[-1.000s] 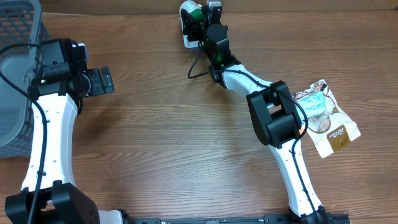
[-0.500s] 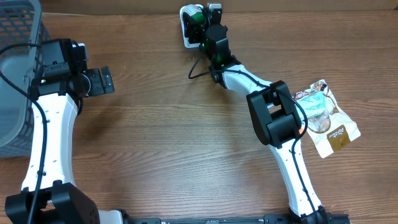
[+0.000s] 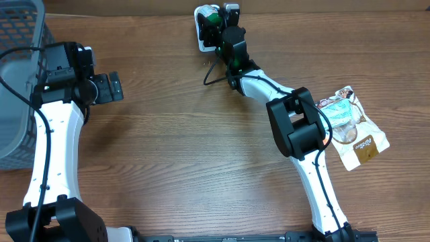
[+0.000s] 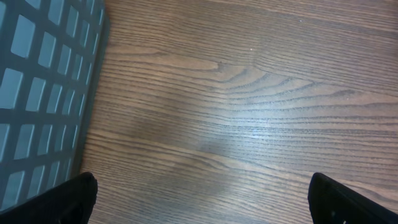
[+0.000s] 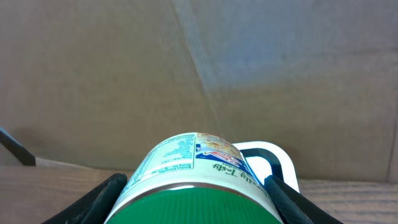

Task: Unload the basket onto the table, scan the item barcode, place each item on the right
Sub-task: 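Hold the jar's label in front of the white scanner, then carry the jar back right and lower it beside the snack pile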

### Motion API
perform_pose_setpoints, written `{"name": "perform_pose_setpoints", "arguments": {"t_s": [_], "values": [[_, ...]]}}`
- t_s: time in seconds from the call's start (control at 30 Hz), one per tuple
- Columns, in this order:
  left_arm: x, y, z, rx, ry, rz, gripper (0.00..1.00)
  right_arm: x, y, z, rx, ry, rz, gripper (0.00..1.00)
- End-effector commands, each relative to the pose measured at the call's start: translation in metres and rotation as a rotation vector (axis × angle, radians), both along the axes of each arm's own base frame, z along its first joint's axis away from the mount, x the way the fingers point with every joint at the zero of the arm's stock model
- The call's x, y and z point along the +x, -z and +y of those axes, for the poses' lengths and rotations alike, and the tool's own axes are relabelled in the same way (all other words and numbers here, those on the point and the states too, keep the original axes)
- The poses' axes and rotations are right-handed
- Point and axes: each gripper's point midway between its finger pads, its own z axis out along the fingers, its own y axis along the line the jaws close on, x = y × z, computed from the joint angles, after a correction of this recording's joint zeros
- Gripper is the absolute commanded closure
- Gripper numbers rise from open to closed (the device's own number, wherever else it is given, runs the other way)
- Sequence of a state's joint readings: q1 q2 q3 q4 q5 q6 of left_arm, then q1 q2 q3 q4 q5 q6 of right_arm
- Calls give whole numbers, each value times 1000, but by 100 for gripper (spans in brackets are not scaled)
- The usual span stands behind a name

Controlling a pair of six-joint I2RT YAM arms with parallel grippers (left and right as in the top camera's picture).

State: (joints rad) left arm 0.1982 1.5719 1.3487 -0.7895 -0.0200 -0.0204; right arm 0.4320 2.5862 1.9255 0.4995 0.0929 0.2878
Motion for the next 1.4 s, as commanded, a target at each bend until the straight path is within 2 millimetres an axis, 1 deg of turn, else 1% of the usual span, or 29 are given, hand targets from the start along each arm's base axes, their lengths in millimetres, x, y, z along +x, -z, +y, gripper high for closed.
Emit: {"name": "perform_pose_setpoints", "arguments": {"t_s": [0.0, 0.07, 0.13, 0.17, 0.2, 0.23, 0.27, 0.33, 0.4, 0.43, 0.47, 0.53, 0.6, 0.67, 0.73, 0.8, 0.9, 1.1, 1.13, 1.2, 1.37], "values": [[2, -1, 0, -2, -7, -3, 0, -10, -128, -11, 64, 16, -145, 96], [2, -1, 0, -2, -7, -3, 0, -23, -171, -18, 65, 18, -150, 96], [2, -1, 0, -2, -7, -3, 0, -41, -212, -27, 55, 18, -132, 96], [2, -1, 0, -2, -7, -3, 0, -49, -223, -31, 48, 19, -118, 96], [2, -1, 0, -2, -7, -3, 0, -61, -238, -37, 36, 21, -92, 96], [2, -1, 0, -2, -7, -3, 0, -72, -248, -43, 22, 21, -62, 96], [2, -1, 0, -2, -7, -3, 0, -83, -253, -50, 3, 24, -22, 96], [2, -1, 0, -2, -7, -3, 0, -108, -256, -67, -42, 33, 79, 96], [2, -1, 0, -2, -7, -3, 0, -131, -245, -82, -95, 40, 197, 96], [2, -1, 0, -2, -7, -3, 0, -143, -235, -89, -123, 44, 262, 96], [2, -1, 0, -2, -7, -3, 0, -157, -222, -96, -158, 46, 341, 96], [2, -1, 0, -2, -7, -3, 0, -182, -187, -110, -231, 51, 512, 96], [2, -1, 0, -2, -7, -3, 0, -214, -145, -127, -317, 58, 720, 96], [2, -1, 0, -2, -7, -3, 0, -245, -111, -145, -389, 67, 906, 96], [2, -1, 0, -2, -7, -3, 0, -274, -79, -160, -442, 85, 1077, 96], [2, -1, 0, -2, -7, -3, 0, -293, -56, -170, -470, 100, 1181, 96], [2, -1, 0, -2, -7, -3, 0, -308, -26, -179, -500, 107, 1265, 96], [2, -1, 0, -2, -7, -3, 0, -323, 24, -197, -509, 134, 1350, 96], [2, -1, 0, -2, -7, -3, 0, -324, 28, -199, -509, 137, 1354, 96], [2, -1, 0, -2, -7, -3, 0, -329, 46, -204, -507, 145, 1369, 96], [2, -1, 0, -2, -7, -3, 0, -336, 73, -213, -496, 162, 1386, 96]]}}
